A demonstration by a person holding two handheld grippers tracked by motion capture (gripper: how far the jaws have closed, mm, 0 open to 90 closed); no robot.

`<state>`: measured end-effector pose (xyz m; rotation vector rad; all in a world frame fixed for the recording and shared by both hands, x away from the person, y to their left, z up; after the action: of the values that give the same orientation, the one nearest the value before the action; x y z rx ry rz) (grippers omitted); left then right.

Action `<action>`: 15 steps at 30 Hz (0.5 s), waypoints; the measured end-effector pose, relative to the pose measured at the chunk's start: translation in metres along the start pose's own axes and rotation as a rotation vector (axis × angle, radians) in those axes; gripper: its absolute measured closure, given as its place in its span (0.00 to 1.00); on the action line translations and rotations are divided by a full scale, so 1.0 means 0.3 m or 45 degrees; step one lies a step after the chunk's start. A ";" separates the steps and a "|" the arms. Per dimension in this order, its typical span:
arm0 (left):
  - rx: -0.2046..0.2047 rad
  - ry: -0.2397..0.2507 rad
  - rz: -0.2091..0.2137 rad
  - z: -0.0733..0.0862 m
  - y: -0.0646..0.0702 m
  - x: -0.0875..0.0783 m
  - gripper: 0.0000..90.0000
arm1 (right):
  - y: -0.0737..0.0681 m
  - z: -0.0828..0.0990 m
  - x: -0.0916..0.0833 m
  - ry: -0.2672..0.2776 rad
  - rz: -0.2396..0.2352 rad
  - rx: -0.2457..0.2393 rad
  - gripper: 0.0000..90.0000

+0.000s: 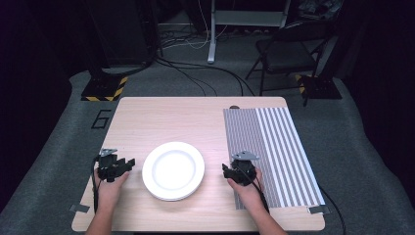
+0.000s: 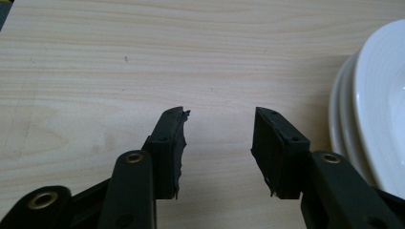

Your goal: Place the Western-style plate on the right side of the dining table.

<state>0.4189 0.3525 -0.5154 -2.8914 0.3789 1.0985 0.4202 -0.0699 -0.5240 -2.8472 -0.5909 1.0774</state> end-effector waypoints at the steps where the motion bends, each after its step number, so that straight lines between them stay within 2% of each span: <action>1: -0.012 0.007 0.010 -0.003 0.007 -0.012 0.62 | -0.007 -0.002 -0.007 0.002 -0.012 -0.007 0.49; 2: -0.012 0.007 0.010 -0.003 0.007 -0.012 0.63 | -0.007 -0.002 -0.007 0.002 -0.012 -0.007 0.49; 5: -0.024 0.014 0.031 -0.007 0.019 -0.033 0.67 | -0.029 -0.017 -0.025 -0.012 -0.065 0.035 0.51; 11: -0.017 0.026 0.064 -0.024 0.044 -0.067 0.71 | -0.071 -0.058 -0.045 0.010 -0.090 0.003 0.51; 15: -0.008 0.027 0.091 -0.030 0.059 -0.074 0.74 | -0.087 -0.090 -0.041 0.024 -0.112 0.044 0.52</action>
<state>0.4047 0.3390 -0.4930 -2.9185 0.4842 1.0812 0.4204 -0.0475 -0.4913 -2.7703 -0.6819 1.0358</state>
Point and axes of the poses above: each handheld gripper's, and its own axes: x roughly forward along the jaws, z roughly out of its underside, y roughly to its right, the point moved 3 cm from there along x, roughly forward along the jaws, and after that the axes turned 9 degrees about x, right-handed, at the moved point
